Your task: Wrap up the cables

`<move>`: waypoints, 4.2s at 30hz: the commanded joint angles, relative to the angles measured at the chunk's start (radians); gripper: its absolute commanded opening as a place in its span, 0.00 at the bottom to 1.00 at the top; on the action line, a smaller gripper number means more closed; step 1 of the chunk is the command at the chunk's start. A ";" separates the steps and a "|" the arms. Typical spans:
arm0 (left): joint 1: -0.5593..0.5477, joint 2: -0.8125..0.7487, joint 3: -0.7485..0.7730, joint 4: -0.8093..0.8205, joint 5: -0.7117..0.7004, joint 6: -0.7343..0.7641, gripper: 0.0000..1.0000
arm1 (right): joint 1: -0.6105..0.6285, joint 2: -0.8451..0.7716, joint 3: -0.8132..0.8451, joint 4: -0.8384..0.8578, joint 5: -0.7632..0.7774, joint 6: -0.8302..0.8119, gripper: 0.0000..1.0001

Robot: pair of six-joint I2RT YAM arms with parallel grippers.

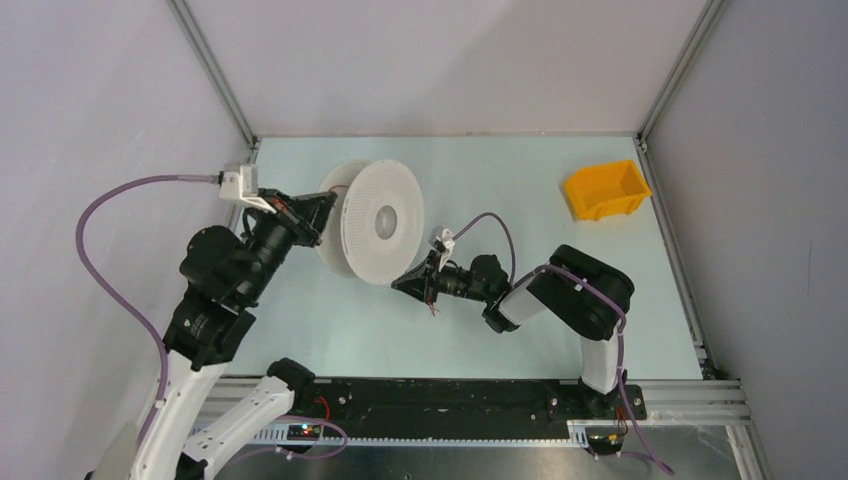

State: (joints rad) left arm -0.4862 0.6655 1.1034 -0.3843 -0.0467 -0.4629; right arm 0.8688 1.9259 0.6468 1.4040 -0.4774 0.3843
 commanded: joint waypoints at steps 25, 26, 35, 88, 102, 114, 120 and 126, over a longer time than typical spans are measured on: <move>-0.177 0.008 -0.221 0.272 -0.642 0.588 0.00 | 0.380 -0.360 0.311 -0.927 0.593 -0.637 0.00; -0.180 -0.004 -0.231 0.267 -0.640 0.597 0.00 | 0.379 -0.367 0.313 -0.922 0.601 -0.647 0.00; -0.225 0.001 -0.289 0.144 -0.638 0.706 0.00 | 0.374 -0.381 0.319 -0.834 0.870 -0.796 0.04; -0.013 -0.014 -0.034 -0.068 0.195 0.215 0.00 | -0.013 -0.400 0.091 -0.735 0.493 -0.402 0.24; 0.035 -0.016 0.022 -0.065 0.093 0.186 0.00 | -0.047 -0.375 0.029 -0.705 0.453 -0.352 0.18; 0.062 -0.030 -0.005 -0.068 0.051 0.194 0.00 | -0.063 -0.397 -0.006 -0.698 0.448 -0.337 0.24; 0.075 -0.033 0.006 -0.079 0.001 0.213 0.00 | -0.089 -0.412 -0.027 -0.706 0.459 -0.320 0.25; 0.084 -0.034 0.016 -0.091 -0.003 0.229 0.00 | -0.117 -0.426 -0.047 -0.707 0.460 -0.301 0.22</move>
State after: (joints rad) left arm -0.4152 0.6460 1.0771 -0.5442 -0.0315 -0.2420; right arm 0.7689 1.5406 0.6113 0.6632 -0.0261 0.0578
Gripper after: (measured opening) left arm 0.037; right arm 0.235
